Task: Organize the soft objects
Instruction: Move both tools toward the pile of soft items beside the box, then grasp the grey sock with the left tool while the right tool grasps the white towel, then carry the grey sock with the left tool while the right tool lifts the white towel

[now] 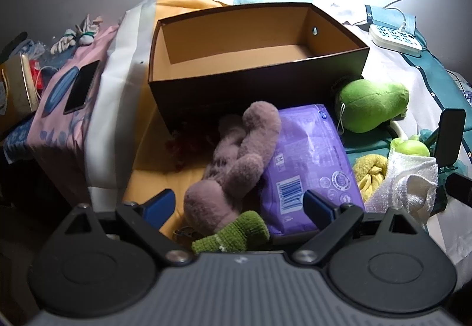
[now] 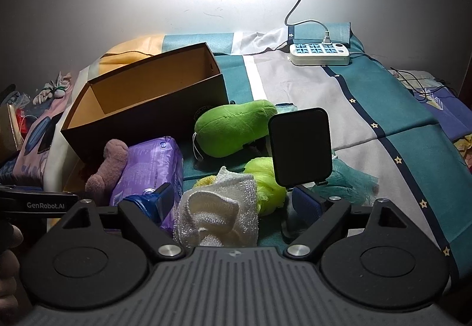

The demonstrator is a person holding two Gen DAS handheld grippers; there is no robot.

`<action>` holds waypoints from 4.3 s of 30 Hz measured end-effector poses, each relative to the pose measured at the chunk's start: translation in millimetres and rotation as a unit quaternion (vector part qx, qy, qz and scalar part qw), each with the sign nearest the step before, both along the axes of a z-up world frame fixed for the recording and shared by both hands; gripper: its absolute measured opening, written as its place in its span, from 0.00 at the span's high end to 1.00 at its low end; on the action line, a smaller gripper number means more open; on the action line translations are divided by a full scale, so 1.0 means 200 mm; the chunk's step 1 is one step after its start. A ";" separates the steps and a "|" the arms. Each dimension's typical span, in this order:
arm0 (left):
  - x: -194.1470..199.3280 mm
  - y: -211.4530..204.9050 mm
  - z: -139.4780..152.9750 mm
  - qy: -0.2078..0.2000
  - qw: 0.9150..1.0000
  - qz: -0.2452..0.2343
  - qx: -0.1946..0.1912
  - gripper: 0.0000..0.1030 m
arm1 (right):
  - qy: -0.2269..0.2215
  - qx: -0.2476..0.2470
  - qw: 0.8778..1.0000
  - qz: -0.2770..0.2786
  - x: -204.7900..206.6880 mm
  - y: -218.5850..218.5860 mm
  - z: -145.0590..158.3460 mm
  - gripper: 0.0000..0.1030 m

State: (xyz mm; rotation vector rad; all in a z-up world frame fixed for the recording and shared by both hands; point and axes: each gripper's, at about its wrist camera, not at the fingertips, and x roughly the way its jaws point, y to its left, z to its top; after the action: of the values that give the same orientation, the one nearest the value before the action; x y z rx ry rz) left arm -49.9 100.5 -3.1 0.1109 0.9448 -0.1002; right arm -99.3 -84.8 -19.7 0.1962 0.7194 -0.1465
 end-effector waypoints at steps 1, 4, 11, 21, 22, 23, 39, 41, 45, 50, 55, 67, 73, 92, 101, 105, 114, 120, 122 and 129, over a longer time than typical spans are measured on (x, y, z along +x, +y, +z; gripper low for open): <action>0.00 0.00 0.00 0.000 1.000 0.000 -0.001 0.10 | 0.004 -0.004 1.000 -0.005 0.01 0.00 0.00 0.29; 0.00 0.00 0.00 0.000 1.000 0.001 -0.003 0.10 | 0.009 -0.006 1.000 -0.015 0.04 -0.01 0.01 0.29; -0.01 -0.02 0.01 -0.005 1.000 -0.007 -0.001 0.10 | 0.013 -0.015 0.999 -0.031 0.08 -0.01 0.02 0.29; -0.01 -0.02 0.02 -0.009 1.000 -0.005 -0.006 0.10 | 0.021 -0.022 0.999 -0.032 0.11 -0.01 0.01 0.29; -0.01 -0.02 0.02 -0.009 1.000 -0.005 -0.005 0.10 | 0.022 -0.018 0.999 -0.032 0.11 -0.02 0.01 0.29; -0.01 -0.01 0.02 -0.008 1.000 -0.005 -0.004 0.10 | 0.022 -0.015 0.999 -0.034 0.10 -0.02 0.01 0.29; -0.01 0.06 0.00 -0.002 1.000 0.012 -0.004 0.10 | 0.011 0.012 1.000 -0.006 0.08 -0.01 -0.01 0.30; -0.01 0.07 -0.01 -0.001 1.000 0.014 -0.005 0.10 | 0.012 0.017 1.000 -0.002 0.09 0.00 -0.01 0.29; -0.01 0.09 -0.01 -0.002 1.000 0.014 -0.008 0.10 | 0.007 0.027 1.000 0.011 0.09 0.01 -0.01 0.30; -0.04 0.15 -0.02 -0.016 0.999 -0.001 -0.038 0.10 | 0.004 0.037 0.999 0.028 0.08 0.00 -0.01 0.30; -0.11 0.24 -0.05 -0.012 0.996 -0.036 -0.082 0.10 | 0.008 0.055 0.997 0.043 0.05 -0.03 -0.03 0.30; -0.31 0.00 -0.27 0.073 0.967 -0.221 -0.104 0.10 | 0.043 0.064 0.993 0.092 0.00 0.00 -0.11 0.30; -0.26 -0.08 -0.37 0.096 0.969 -0.217 -0.076 0.14 | 0.046 0.055 0.994 0.085 0.00 -0.02 -0.14 0.32; -0.25 -0.09 -0.27 0.079 0.975 -0.198 -0.070 0.46 | 0.072 0.037 0.987 0.136 0.06 0.05 -0.31 0.82; -0.22 0.00 -0.06 0.040 0.978 -0.184 -0.084 0.46 | 0.047 0.089 0.988 0.120 -0.01 -0.08 -0.22 0.98; -0.17 0.05 0.06 0.022 0.979 -0.176 -0.104 0.47 | 0.031 0.109 0.987 0.114 -0.06 -0.14 -0.15 0.98; -0.01 0.11 0.32 -0.046 0.984 -0.150 -0.083 0.47 | -0.030 0.167 0.982 0.082 -0.12 -0.24 0.01 0.98; 0.17 0.11 0.42 -0.088 0.988 -0.118 -0.054 0.46 | -0.060 0.207 0.973 0.079 -0.11 -0.26 0.06 0.98; 0.24 0.10 0.43 -0.100 0.989 -0.106 -0.040 0.46 | -0.067 0.208 0.973 0.080 -0.10 -0.25 0.07 0.98; 0.52 0.04 0.37 -0.112 0.991 -0.073 -0.012 0.46 | -0.103 0.211 0.967 0.100 -0.05 -0.24 0.14 0.99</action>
State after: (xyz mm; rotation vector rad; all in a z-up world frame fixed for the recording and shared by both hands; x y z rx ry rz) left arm 53.6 108.7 70.9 0.1658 0.7101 -0.2301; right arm -109.6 -133.2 8.6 0.5357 0.5507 0.2215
